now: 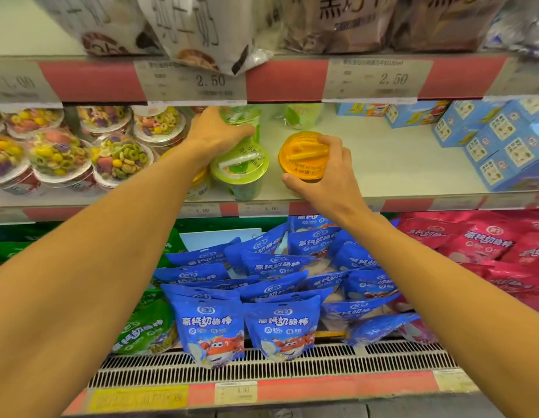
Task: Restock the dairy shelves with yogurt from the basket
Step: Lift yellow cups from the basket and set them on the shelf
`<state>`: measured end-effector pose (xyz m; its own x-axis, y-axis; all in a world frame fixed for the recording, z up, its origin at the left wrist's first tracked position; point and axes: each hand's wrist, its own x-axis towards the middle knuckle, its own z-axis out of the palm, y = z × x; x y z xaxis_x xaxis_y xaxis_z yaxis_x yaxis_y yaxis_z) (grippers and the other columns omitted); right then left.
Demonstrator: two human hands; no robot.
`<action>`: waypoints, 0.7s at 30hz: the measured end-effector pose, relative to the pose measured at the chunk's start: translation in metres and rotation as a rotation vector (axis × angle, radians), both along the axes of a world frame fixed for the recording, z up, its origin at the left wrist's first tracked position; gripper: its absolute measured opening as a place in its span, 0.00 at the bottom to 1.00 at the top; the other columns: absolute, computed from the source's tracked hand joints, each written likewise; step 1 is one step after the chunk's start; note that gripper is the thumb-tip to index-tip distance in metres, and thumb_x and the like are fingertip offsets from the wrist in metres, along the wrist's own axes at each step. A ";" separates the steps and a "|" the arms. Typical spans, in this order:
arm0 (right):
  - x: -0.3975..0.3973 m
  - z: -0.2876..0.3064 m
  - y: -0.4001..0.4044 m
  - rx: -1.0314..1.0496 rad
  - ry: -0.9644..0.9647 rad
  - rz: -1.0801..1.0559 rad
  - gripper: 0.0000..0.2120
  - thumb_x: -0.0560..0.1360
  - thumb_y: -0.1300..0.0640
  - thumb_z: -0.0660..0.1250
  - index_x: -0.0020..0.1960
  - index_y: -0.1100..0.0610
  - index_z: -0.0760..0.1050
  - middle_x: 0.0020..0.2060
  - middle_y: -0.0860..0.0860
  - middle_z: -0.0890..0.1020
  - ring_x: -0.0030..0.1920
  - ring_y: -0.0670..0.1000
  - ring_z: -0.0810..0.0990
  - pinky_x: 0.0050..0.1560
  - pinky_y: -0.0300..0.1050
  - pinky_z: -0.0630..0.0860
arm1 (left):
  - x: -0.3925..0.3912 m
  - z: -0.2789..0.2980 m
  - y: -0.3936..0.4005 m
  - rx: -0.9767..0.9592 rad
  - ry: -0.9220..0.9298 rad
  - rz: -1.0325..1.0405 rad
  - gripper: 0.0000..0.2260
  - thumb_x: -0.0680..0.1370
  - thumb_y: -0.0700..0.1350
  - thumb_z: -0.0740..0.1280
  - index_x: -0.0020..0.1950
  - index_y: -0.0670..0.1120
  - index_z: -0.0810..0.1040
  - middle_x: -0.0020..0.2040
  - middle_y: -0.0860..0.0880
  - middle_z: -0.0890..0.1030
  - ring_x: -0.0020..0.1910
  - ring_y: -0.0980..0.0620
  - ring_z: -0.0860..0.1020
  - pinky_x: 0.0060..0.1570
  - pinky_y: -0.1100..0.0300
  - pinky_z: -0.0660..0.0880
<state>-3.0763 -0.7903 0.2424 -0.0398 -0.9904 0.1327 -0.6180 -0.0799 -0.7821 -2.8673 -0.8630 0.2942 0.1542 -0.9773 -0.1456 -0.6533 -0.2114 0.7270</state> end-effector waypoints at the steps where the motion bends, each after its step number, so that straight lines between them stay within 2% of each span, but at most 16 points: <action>1: -0.002 0.002 -0.001 -0.012 0.005 -0.007 0.40 0.70 0.45 0.77 0.73 0.52 0.60 0.67 0.54 0.67 0.57 0.47 0.68 0.57 0.40 0.67 | -0.002 0.003 0.000 -0.011 0.005 -0.012 0.32 0.64 0.64 0.73 0.65 0.52 0.77 0.61 0.52 0.81 0.60 0.49 0.78 0.63 0.52 0.75; 5: 0.001 -0.002 -0.001 -0.030 0.009 -0.020 0.39 0.70 0.45 0.77 0.73 0.53 0.60 0.68 0.55 0.67 0.57 0.46 0.67 0.56 0.38 0.66 | 0.003 -0.005 -0.004 -0.046 -0.032 -0.052 0.34 0.70 0.61 0.73 0.73 0.49 0.70 0.68 0.48 0.75 0.65 0.48 0.74 0.65 0.54 0.71; 8: 0.001 -0.002 -0.001 -0.034 0.011 -0.024 0.39 0.70 0.45 0.77 0.73 0.52 0.60 0.67 0.55 0.67 0.57 0.46 0.67 0.56 0.39 0.66 | 0.008 -0.009 -0.007 -0.062 -0.032 -0.094 0.34 0.72 0.61 0.72 0.74 0.48 0.69 0.69 0.48 0.74 0.61 0.51 0.73 0.59 0.59 0.70; 10: 0.001 -0.002 -0.001 -0.031 0.009 -0.020 0.39 0.70 0.45 0.77 0.73 0.52 0.60 0.67 0.55 0.67 0.57 0.47 0.68 0.56 0.39 0.67 | 0.010 -0.012 -0.007 -0.071 -0.037 -0.121 0.34 0.74 0.60 0.71 0.75 0.48 0.67 0.71 0.48 0.73 0.64 0.50 0.73 0.57 0.60 0.68; 15: 0.002 -0.002 -0.002 -0.025 0.021 -0.021 0.40 0.70 0.44 0.77 0.73 0.52 0.60 0.68 0.55 0.67 0.57 0.47 0.67 0.57 0.41 0.69 | 0.009 -0.019 -0.005 -0.071 -0.145 -0.123 0.33 0.78 0.62 0.64 0.78 0.47 0.63 0.75 0.42 0.68 0.74 0.42 0.65 0.70 0.50 0.64; 18: 0.004 -0.004 -0.002 -0.030 0.027 -0.024 0.39 0.70 0.44 0.76 0.73 0.52 0.60 0.68 0.55 0.67 0.57 0.47 0.68 0.57 0.41 0.69 | 0.005 -0.018 -0.004 -0.094 -0.079 -0.085 0.31 0.78 0.57 0.67 0.77 0.46 0.65 0.74 0.44 0.71 0.72 0.44 0.68 0.68 0.54 0.65; 21: 0.005 -0.005 -0.001 -0.039 0.020 -0.037 0.39 0.70 0.44 0.76 0.73 0.52 0.61 0.67 0.55 0.67 0.56 0.47 0.68 0.57 0.42 0.68 | -0.001 -0.019 -0.004 -0.166 -0.071 -0.018 0.26 0.77 0.52 0.68 0.73 0.45 0.72 0.68 0.44 0.77 0.65 0.44 0.75 0.62 0.55 0.70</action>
<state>-3.0714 -0.7916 0.2370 -0.0734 -0.9823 0.1725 -0.6368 -0.0870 -0.7661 -2.8681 -0.8667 0.2748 0.1403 -0.9897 0.0286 -0.7066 -0.0799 0.7031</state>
